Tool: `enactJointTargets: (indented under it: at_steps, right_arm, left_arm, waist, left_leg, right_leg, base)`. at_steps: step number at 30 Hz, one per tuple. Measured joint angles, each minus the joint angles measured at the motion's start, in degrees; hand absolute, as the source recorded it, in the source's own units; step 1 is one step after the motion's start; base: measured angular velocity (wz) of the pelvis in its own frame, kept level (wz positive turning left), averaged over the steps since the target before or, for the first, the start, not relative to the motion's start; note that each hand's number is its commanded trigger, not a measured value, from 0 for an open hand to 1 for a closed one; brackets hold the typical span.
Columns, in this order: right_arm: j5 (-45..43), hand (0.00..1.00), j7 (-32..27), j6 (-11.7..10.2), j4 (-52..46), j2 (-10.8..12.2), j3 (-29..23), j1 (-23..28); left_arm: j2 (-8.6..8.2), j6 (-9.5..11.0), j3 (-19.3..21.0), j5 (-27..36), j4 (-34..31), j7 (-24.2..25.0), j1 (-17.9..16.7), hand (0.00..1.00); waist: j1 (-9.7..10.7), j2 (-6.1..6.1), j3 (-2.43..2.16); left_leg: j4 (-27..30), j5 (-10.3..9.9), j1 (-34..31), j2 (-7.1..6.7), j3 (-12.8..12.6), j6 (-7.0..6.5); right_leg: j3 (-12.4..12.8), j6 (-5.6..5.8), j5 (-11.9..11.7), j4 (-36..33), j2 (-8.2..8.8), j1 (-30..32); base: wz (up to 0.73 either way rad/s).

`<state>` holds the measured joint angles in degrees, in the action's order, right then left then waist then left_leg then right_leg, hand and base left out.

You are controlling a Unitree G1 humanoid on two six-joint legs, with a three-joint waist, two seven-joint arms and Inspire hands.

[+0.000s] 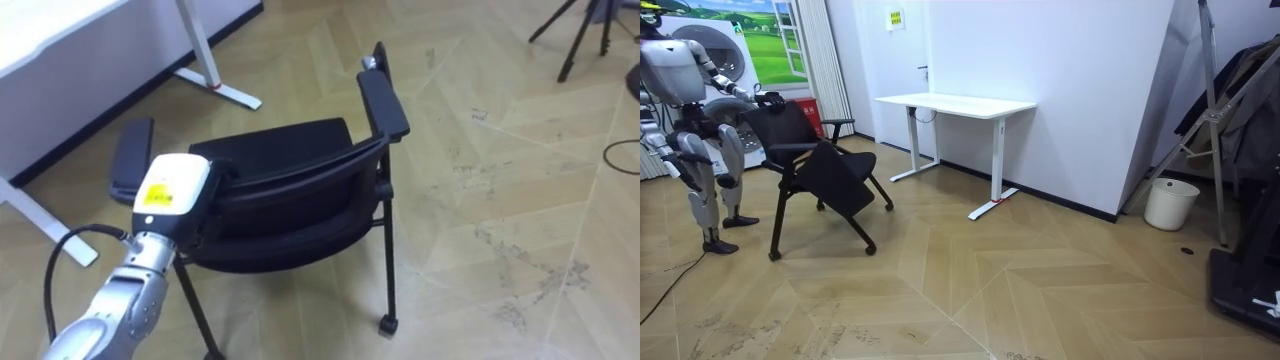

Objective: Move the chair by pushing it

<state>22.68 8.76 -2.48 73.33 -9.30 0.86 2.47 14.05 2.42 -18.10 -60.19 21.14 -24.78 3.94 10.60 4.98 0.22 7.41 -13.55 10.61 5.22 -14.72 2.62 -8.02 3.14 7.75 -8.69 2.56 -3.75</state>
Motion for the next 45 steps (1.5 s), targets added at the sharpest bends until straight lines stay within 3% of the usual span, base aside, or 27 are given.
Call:
enactJointTargets:
  at_steps: [16,21,23,27,32,37,42,45]
  right_arm:
    - [0.71,0.00,-2.11,0.02,-1.28,-0.06,-0.14,-0.45]
    - [-3.60,0.00,-6.56,-0.10,-6.71,-0.08,-4.35,-1.17]
    - [-10.10,0.00,-10.43,-0.61,-13.53,-0.12,-6.99,-1.12]
    - [-24.84,0.00,-17.03,-1.13,-27.56,-0.40,-8.62,-0.88]
    - [-46.26,0.00,-27.28,-4.43,-43.45,-0.90,-8.04,-1.31]
    - [-57.08,0.00,-31.10,-4.55,-50.71,-1.88,-6.10,-1.32]
    - [-64.44,0.00,-33.90,-4.44,-56.26,-3.33,-3.07,-2.56]
    - [-68.01,0.00,-34.42,-4.54,-56.82,-4.38,1.56,-4.72]
  left_arm:
    - [0.72,0.34,-0.10,0.69,-0.54,-0.51,0.00,1.00]
    - [1.33,0.51,-0.05,1.06,-0.66,-0.79,0.10,1.00]
    - [2.44,1.11,-0.15,2.16,-1.11,-0.56,0.00,1.00]
    - [2.97,1.37,-0.08,2.15,-1.72,-0.35,-0.03,1.00]
    - [3.45,1.81,-0.24,2.01,-2.68,0.59,-0.29,1.00]
    - [3.76,1.62,-0.30,1.77,-4.97,1.38,-1.42,1.00]
    - [3.96,1.83,-0.87,1.77,-6.04,2.78,-1.59,1.00]
    - [4.41,1.82,-1.96,2.07,-6.00,3.27,-1.58,1.00]
  waist:
    - [0.25,-0.45,0.04]
    - [0.40,-0.62,0.15]
    - [0.57,-0.77,0.20]
    - [0.47,-1.08,0.19]
    - [-0.85,-1.91,0.04]
    - [-1.67,-2.87,-0.17]
    - [-3.31,-2.93,-0.15]
    - [-3.35,-3.72,0.25]
  left_leg:
    - [-0.03,0.00,-0.03,0.00,0.23,0.00]
    - [-0.04,0.00,-0.10,-0.02,0.53,0.00]
    - [0.00,0.00,-0.09,-0.02,0.52,0.00]
    - [0.06,0.00,-0.41,-0.01,0.64,0.00]
    - [0.09,0.00,-0.02,0.05,0.62,0.00]
    - [0.08,0.00,-0.01,0.04,0.70,0.00]
    - [0.19,0.01,0.77,0.13,1.00,-0.01]
    - [3.01,0.00,0.59,-0.21,0.71,-0.02]
  right_leg:
    - [-0.06,0.00,0.00,0.06,0.00,0.03]
    - [-0.15,0.00,0.00,0.02,0.03,0.03]
    - [0.01,0.00,0.00,-0.03,0.02,0.10]
    - [0.02,0.00,0.00,-0.19,0.02,0.57]
    - [0.99,-0.01,0.00,-0.32,-0.27,0.83]
    - [1.15,0.00,0.00,-0.34,-0.30,0.92]
    - [1.97,-0.02,-0.01,-1.91,-0.45,1.53]
    - [4.33,-0.14,-0.09,-2.03,0.29,0.05]
  base:
    - [0.00]
    - [0.00]
    - [-0.02]
    - [-0.02]
    - [-0.10]
    - [-0.04]
    - [-0.14]
    - [0.08]
